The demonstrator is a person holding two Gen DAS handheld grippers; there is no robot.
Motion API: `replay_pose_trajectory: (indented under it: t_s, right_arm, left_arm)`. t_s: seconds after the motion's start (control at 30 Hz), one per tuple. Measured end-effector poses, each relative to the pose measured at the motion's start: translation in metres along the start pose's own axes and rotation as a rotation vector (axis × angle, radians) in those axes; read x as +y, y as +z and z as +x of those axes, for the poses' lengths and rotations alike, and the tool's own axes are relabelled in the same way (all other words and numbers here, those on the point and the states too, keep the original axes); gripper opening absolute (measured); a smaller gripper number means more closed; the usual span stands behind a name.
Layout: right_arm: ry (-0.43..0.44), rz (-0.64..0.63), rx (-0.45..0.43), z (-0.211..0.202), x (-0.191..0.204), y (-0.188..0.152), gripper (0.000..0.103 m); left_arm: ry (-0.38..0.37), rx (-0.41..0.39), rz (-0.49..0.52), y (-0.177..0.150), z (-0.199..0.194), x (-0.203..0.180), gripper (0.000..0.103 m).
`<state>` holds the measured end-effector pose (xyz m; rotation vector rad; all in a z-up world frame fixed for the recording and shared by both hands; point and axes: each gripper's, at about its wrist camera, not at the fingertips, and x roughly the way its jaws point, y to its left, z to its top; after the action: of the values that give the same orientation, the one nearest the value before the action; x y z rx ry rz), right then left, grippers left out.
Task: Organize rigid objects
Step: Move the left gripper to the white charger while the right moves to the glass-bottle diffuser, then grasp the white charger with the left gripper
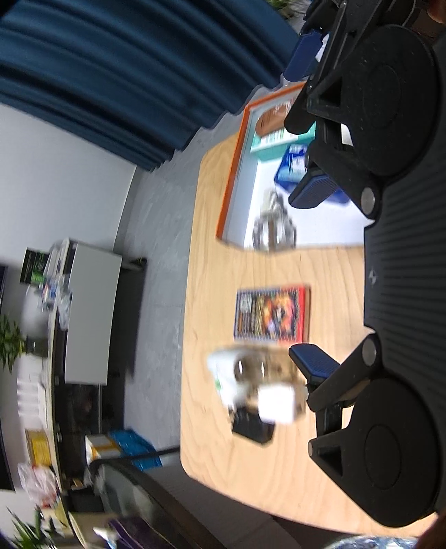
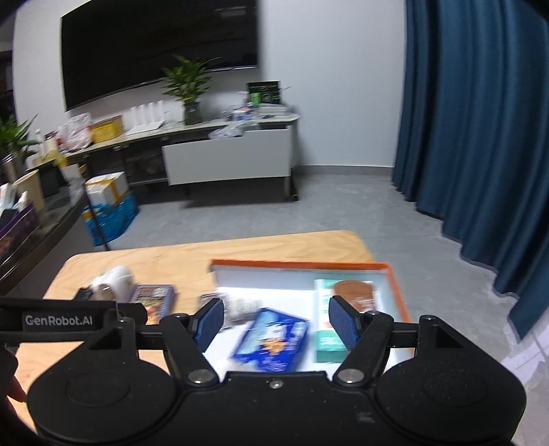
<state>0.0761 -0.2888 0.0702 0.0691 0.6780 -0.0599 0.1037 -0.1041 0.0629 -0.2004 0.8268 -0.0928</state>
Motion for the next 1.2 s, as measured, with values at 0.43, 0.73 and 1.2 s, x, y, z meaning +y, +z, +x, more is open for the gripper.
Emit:
replay_pose_trajectory:
  t_s: [0.43, 0.73, 1.2]
  right_arm:
    - [0.084, -0.086, 0.034, 0.005, 0.051, -0.015, 0.08]
    - [0.09, -0.067, 0.046, 0.012, 0.046, -0.022, 0.08]
    - [0.085, -0.02, 0.052, 0.021, 0.031, -0.022, 0.08]
  left_arm:
    - [0.145, 0.042, -0.139, -0.013, 0.02, 0.083, 0.089]
    - [0.18, 0.03, -0.124, -0.005, 0.052, 0.093, 0.088]
    - [0.212, -0.018, 0.057, 0.001, 0.079, 0.081, 0.05]
